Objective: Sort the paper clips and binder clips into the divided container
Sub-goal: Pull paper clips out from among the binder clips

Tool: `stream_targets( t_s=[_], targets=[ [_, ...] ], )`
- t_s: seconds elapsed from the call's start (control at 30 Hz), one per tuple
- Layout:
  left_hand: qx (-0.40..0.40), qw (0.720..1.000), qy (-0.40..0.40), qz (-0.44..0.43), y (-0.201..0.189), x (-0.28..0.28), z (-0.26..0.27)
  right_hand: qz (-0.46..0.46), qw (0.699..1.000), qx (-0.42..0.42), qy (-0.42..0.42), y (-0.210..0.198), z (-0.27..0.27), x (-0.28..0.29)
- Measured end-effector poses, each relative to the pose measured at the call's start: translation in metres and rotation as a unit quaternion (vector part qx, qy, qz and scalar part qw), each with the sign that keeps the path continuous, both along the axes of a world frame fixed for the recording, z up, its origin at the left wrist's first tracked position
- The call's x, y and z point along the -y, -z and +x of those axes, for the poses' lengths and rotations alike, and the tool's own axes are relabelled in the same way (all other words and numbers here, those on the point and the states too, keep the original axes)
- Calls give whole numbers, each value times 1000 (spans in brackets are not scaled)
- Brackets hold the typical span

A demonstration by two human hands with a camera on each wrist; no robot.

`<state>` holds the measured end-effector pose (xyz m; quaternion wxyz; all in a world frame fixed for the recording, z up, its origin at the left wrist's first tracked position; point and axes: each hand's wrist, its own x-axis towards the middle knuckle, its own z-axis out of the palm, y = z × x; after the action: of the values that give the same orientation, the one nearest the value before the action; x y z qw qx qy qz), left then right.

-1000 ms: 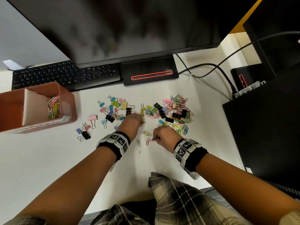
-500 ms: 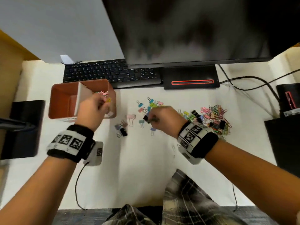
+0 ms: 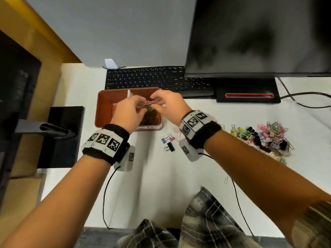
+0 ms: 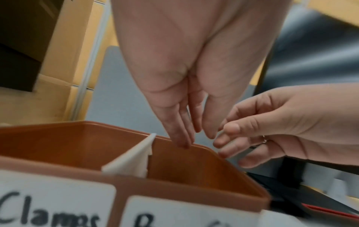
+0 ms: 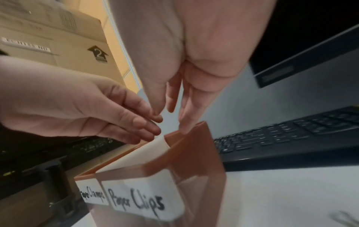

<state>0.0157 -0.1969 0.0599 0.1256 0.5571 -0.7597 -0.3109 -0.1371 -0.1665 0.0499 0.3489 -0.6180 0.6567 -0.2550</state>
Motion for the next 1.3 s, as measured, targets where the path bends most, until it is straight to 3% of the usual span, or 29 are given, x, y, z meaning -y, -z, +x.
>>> stream_targets(
  t_s=[0.17,0.37,0.5,0.6,0.77,1.03,1.3],
  targets=[
    [-66,990,111,51,11,-61,-31,-6,998,-41,41,9,-75,-87],
    [-30,971,211,106,49,-135,-85,109,985,-79,107,38,-163,-206],
    [30,963,223,147,70,-172,-119,182,978,-95,48,62,-177,-251],
    [66,957,223,174,79,-188,-142,191,977,-96,1,78,-173,-258],
    [167,938,249,176,89,-198,-165,162,981,-102,37,92,-165,-242],
    [166,950,230,133,101,-204,-172,145,987,-71,9,97,-179,-243],
    [126,972,173,102,108,-204,-154,159,986,-24,47,88,-188,-236]
  ],
)
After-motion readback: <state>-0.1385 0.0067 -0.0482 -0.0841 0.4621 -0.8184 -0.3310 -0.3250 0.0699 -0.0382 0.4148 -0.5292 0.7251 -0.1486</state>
